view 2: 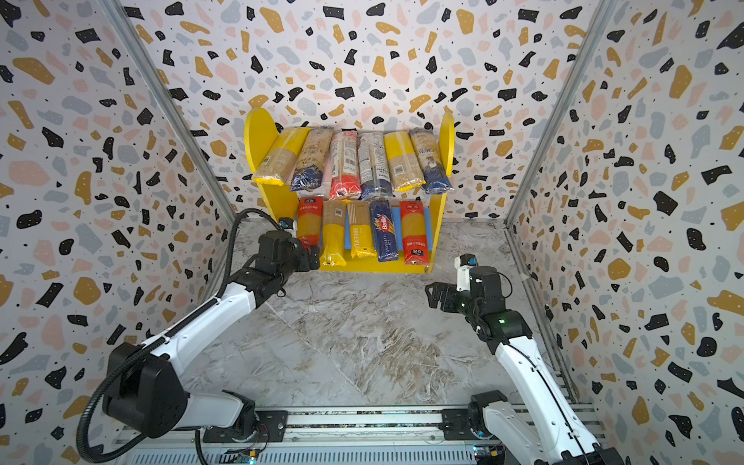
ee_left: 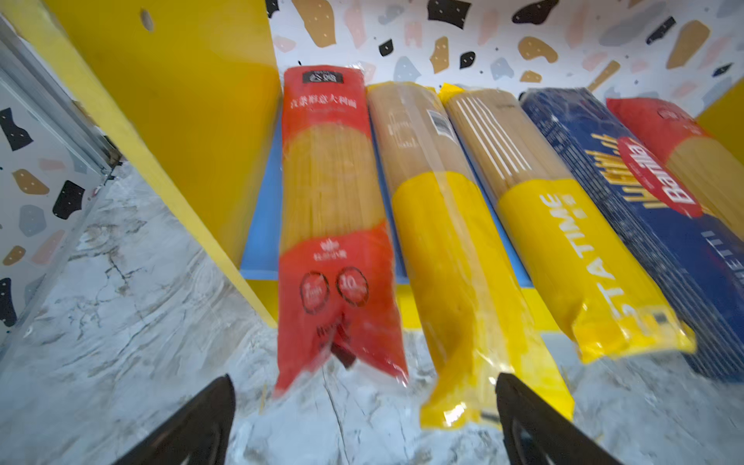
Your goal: Place and organize the pasta boxes and bags onto the shelf
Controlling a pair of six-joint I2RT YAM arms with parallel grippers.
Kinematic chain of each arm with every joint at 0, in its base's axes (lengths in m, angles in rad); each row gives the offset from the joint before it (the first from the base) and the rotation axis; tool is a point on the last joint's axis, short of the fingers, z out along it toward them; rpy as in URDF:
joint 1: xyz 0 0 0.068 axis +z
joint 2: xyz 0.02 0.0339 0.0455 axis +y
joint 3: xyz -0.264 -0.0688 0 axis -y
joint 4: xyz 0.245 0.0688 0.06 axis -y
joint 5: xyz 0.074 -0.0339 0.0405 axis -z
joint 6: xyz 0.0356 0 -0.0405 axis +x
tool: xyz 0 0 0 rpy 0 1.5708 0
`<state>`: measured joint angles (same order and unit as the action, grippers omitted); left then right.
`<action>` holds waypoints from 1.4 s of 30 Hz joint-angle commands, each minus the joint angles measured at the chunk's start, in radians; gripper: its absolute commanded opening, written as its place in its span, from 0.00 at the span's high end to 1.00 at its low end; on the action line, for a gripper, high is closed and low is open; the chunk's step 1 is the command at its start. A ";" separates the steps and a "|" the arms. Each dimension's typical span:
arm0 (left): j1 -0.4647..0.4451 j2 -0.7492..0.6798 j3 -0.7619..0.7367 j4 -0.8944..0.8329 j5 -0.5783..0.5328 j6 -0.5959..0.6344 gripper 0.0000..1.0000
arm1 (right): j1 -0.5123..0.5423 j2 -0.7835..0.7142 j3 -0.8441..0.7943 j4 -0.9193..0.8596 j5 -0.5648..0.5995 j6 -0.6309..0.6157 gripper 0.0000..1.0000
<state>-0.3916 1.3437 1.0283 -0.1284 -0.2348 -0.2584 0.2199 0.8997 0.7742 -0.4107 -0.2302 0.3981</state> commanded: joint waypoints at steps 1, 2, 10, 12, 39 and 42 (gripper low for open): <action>-0.043 -0.094 -0.093 0.062 -0.106 0.015 0.00 | -0.002 -0.030 -0.040 0.063 0.059 -0.011 0.01; -0.053 -0.129 -0.136 0.082 -0.128 0.022 0.01 | -0.002 -0.040 -0.053 0.075 0.077 -0.018 0.01; -0.096 -0.434 -0.488 0.350 -0.271 -0.015 0.01 | 0.007 -0.113 -0.203 0.239 0.202 -0.029 0.01; -0.102 -0.476 -0.549 0.372 -0.310 -0.009 0.01 | 0.031 -0.144 -0.245 0.289 0.251 -0.035 0.01; -0.063 -0.411 -0.997 1.085 -0.658 0.208 0.01 | 0.056 0.094 -0.566 1.177 0.629 -0.317 0.01; -0.048 -0.330 -0.946 1.041 -0.659 0.195 0.00 | 0.017 0.184 -0.602 1.304 0.616 -0.309 0.01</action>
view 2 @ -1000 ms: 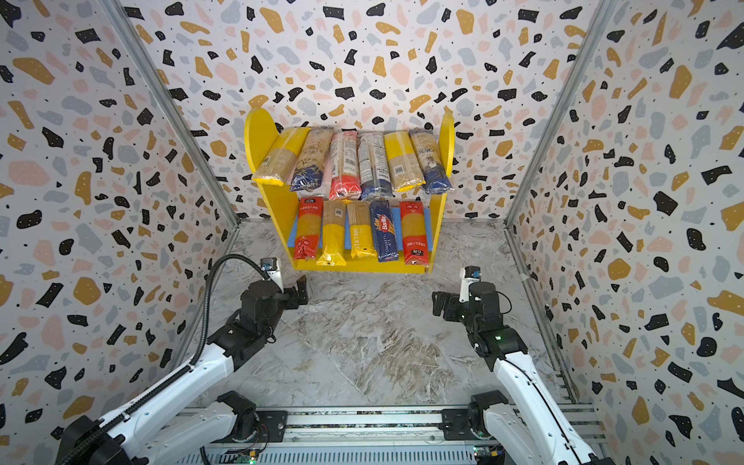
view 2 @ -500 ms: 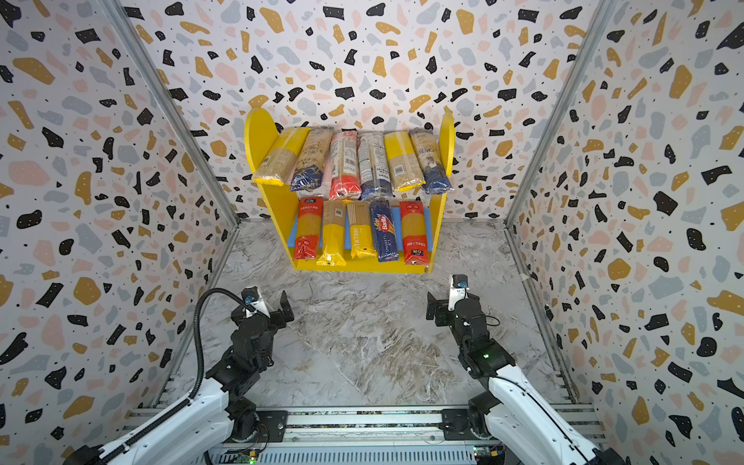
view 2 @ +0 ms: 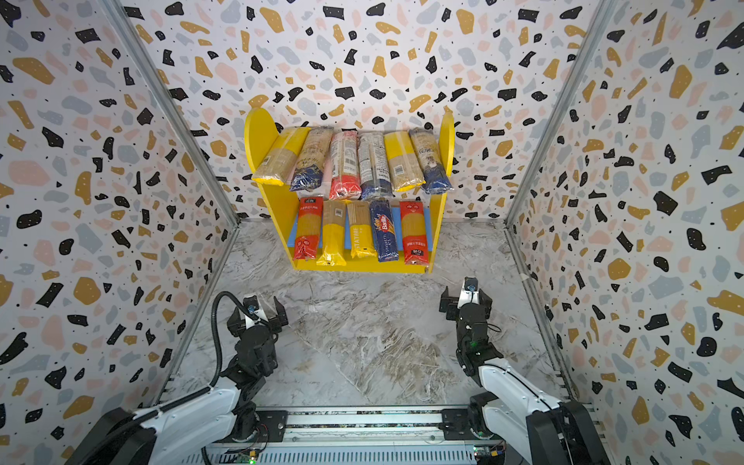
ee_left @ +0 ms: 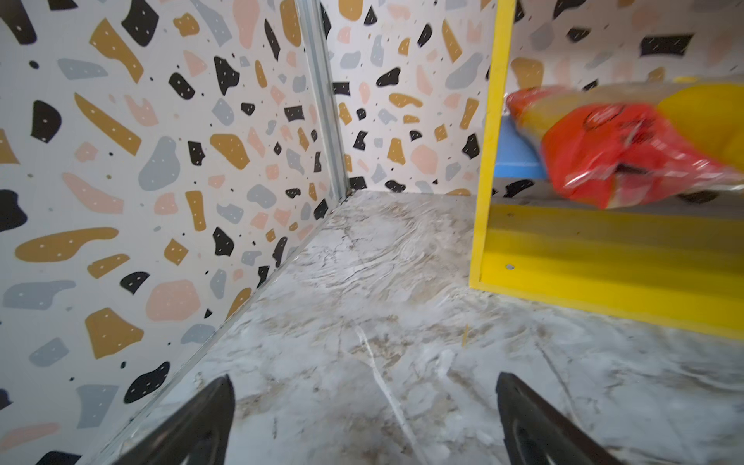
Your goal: Place and organize the pasta boxes and bags onto the shelf
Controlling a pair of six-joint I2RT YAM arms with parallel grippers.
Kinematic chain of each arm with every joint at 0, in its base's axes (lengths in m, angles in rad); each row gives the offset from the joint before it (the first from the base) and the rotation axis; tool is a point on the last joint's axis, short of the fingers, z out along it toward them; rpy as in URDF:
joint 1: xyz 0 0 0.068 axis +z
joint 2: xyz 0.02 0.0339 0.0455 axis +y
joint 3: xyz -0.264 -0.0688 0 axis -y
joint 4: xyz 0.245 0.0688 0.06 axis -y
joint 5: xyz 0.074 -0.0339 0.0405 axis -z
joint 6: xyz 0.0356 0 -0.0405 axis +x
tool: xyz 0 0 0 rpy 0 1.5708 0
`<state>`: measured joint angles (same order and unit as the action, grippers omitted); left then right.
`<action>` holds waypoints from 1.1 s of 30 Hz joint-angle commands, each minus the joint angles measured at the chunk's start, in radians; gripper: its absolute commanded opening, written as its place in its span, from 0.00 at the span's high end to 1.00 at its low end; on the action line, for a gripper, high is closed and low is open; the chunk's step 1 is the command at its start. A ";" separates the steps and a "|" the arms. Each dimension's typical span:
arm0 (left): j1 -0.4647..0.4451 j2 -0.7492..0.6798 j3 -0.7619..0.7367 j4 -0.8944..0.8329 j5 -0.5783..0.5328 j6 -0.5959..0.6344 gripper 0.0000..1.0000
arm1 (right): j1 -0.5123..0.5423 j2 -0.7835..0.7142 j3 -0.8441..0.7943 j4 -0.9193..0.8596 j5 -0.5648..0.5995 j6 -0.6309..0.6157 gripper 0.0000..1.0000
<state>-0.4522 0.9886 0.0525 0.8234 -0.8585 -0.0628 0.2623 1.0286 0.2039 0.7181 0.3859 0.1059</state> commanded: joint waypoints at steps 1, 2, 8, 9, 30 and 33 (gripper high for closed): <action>0.020 0.039 0.029 0.123 -0.028 0.008 0.01 | -0.029 0.093 -0.038 0.215 0.001 -0.025 0.01; 0.021 0.053 0.019 0.164 -0.042 0.012 0.01 | -0.031 0.124 -0.043 0.252 0.002 -0.030 0.01; 0.112 0.137 0.024 0.280 0.006 0.007 0.00 | -0.041 0.300 0.011 0.371 0.002 -0.108 0.01; 0.117 0.158 0.039 0.277 0.019 0.021 0.00 | -0.041 0.317 0.014 0.395 -0.003 -0.128 0.01; 0.309 0.405 0.103 0.385 0.277 -0.018 0.00 | -0.176 0.469 -0.017 0.577 -0.219 -0.080 0.01; 0.308 0.401 0.095 0.401 0.275 -0.016 0.01 | -0.170 0.467 -0.020 0.580 -0.208 -0.085 0.01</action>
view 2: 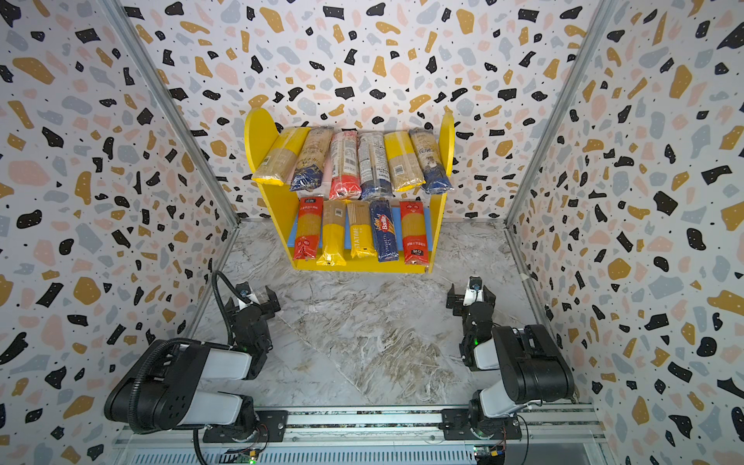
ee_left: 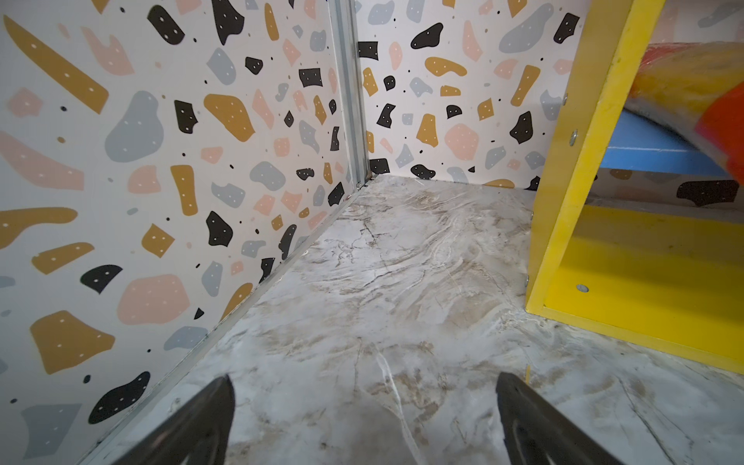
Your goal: Place and organize the pasta boxes and bags onto the shelf
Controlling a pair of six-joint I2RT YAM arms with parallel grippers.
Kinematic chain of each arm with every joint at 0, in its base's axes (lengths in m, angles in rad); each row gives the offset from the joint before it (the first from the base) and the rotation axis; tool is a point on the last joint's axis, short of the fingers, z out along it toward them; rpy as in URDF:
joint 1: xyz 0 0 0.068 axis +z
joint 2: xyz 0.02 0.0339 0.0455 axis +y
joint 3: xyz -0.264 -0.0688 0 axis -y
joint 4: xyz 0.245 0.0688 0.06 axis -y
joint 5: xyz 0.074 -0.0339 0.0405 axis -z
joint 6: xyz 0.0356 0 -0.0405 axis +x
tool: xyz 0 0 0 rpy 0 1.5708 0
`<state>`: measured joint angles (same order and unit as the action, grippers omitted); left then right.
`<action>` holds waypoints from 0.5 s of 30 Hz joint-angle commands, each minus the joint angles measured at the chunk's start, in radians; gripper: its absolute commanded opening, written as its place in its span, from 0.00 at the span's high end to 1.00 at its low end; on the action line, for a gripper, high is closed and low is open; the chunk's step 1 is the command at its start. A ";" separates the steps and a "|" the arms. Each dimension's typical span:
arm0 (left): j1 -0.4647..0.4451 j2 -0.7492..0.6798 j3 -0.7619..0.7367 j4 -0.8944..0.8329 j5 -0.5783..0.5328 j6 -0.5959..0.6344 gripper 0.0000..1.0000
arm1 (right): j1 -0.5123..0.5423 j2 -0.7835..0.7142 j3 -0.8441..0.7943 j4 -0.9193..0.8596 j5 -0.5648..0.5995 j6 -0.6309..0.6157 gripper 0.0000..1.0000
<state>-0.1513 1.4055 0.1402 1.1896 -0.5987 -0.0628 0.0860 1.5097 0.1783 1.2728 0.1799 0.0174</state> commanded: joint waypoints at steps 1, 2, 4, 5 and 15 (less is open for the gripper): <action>0.007 -0.016 0.007 0.035 0.014 -0.016 0.00 | 0.006 -0.013 0.004 0.032 -0.002 0.005 0.01; 0.007 -0.013 0.004 0.044 0.014 -0.014 0.00 | 0.007 -0.014 0.004 0.032 0.000 0.004 0.01; 0.007 -0.017 0.004 0.042 0.015 -0.015 0.00 | 0.008 -0.014 0.004 0.030 0.000 0.003 0.01; 0.007 -0.015 0.003 0.044 0.014 -0.014 0.01 | 0.008 -0.014 0.004 0.032 0.000 0.004 0.01; 0.007 -0.017 0.003 0.044 0.016 -0.014 0.01 | 0.008 -0.013 0.004 0.030 0.000 0.003 0.01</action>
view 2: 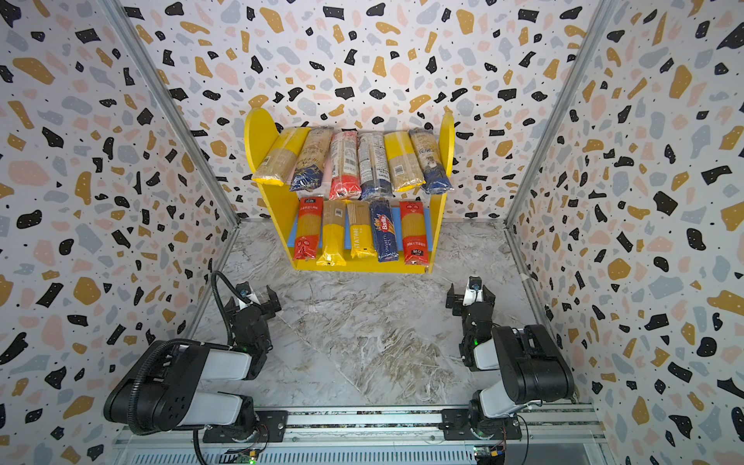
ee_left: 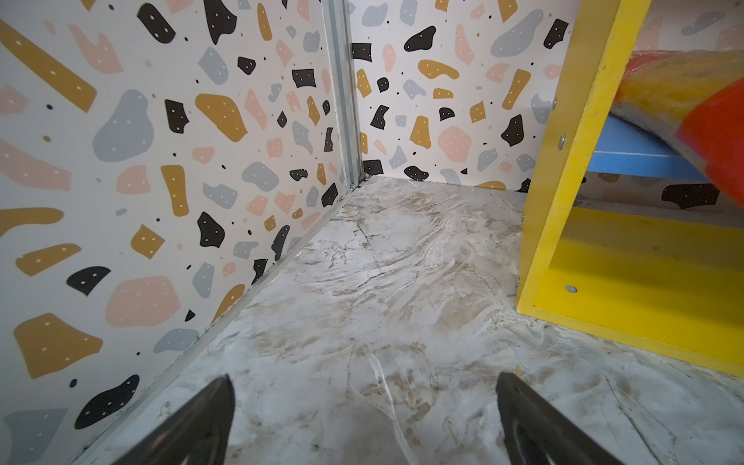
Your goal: Place and organize the pasta boxes and bags onto the shelf
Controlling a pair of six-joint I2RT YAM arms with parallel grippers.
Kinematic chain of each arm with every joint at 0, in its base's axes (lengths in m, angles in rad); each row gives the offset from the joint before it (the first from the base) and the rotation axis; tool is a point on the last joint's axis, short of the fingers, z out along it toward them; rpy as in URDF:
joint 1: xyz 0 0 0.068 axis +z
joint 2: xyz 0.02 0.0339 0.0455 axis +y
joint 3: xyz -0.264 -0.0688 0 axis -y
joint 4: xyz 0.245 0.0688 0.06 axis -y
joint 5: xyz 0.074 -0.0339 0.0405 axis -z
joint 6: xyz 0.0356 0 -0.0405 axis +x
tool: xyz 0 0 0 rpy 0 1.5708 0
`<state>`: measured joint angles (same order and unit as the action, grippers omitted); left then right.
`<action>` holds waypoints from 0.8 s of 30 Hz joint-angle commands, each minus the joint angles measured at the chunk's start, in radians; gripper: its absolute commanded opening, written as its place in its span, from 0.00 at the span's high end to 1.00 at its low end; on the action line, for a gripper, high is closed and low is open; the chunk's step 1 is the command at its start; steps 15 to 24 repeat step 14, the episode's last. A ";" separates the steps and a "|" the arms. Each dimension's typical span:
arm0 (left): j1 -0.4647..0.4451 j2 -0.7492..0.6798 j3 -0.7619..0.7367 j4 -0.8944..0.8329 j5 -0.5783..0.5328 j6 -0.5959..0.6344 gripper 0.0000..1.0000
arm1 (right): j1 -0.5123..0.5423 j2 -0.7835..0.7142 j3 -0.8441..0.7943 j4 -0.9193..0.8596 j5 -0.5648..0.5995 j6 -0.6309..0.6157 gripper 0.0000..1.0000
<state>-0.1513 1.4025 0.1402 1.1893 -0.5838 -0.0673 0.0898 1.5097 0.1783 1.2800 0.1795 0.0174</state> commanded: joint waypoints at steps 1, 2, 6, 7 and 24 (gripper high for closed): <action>0.007 -0.013 0.002 0.044 0.001 -0.009 0.00 | 0.004 -0.013 0.006 0.022 0.000 0.004 0.01; 0.007 -0.014 0.003 0.044 0.001 -0.009 0.00 | 0.005 -0.012 0.009 0.019 0.000 0.001 0.01; 0.007 -0.014 0.004 0.044 0.001 -0.010 0.00 | 0.010 -0.005 0.016 0.013 0.008 -0.001 0.01; 0.007 -0.013 0.003 0.044 0.001 -0.009 0.00 | 0.010 -0.002 0.021 0.007 0.006 0.001 0.01; 0.007 -0.014 0.003 0.044 0.001 -0.009 0.00 | 0.011 -0.012 0.010 0.017 0.005 -0.003 0.01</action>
